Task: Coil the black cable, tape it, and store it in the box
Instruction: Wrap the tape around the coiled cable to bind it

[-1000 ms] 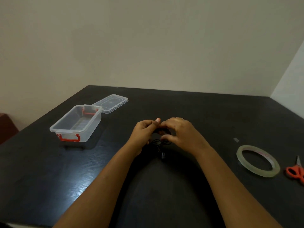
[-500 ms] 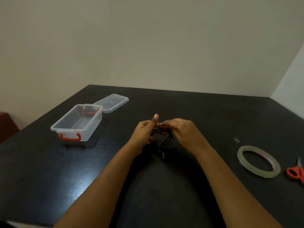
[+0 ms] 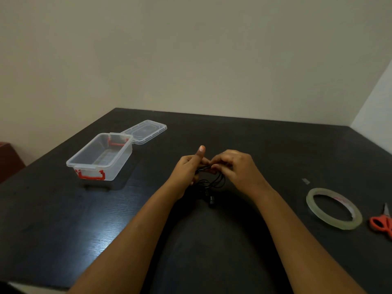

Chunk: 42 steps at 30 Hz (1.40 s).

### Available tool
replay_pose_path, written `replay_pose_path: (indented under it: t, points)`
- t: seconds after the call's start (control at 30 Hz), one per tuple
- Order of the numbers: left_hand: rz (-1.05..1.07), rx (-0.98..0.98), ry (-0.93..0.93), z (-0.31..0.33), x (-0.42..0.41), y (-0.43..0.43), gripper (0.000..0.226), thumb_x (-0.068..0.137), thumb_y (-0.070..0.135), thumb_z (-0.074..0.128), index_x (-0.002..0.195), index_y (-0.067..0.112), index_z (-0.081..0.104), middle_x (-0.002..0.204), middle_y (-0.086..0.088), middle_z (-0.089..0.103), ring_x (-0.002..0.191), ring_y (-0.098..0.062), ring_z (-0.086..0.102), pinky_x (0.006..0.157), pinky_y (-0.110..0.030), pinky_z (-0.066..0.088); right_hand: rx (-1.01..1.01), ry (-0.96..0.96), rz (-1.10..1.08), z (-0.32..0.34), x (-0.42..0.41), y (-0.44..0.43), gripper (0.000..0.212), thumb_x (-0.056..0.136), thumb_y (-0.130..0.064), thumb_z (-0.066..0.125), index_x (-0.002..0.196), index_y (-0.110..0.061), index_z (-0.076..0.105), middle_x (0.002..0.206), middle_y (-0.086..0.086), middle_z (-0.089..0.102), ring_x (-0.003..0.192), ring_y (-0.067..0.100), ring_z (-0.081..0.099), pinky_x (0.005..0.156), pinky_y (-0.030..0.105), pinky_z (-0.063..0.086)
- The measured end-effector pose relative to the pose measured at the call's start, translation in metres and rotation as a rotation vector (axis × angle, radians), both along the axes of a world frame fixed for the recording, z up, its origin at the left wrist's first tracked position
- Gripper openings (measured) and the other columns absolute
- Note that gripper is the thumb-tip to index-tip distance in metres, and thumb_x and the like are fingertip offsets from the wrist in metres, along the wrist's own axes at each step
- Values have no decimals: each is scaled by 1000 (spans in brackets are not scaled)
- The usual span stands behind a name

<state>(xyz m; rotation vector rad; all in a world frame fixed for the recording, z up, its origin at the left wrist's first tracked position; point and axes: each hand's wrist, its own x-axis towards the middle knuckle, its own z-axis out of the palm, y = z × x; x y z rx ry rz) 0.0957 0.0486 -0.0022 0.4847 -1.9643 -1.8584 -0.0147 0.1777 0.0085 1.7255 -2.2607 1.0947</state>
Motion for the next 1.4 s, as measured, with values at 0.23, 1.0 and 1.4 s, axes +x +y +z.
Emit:
replay_pose_path:
  t: [0.23,1.0,1.4]
  points:
    - [-2,-27,-3,1,0,1,46,95,47,40,91,12,68,76,-4,73,41,-11,30,36,-17,26,-36,-37,-18,-1,1,-2,13,94,-19,56,98,-16,69,92,-3,67,82,4,61,72,16,49]
    - [-121,-55,73,-3,-1,-2,13,94,20,55,102,14,62,83,-6,71,39,-4,36,39,-15,32,-95,-326,-15,-3,0,-2,11,89,-18,65,85,-12,72,77,-3,71,74,4,68,71,18,54]
    - [-73,-42,72,-3,-2,1,10,94,7,51,90,15,57,83,0,69,49,3,50,47,-16,36,-316,-529,-78,-3,-3,-2,16,84,-33,66,77,-19,64,70,-3,65,65,6,61,62,23,50]
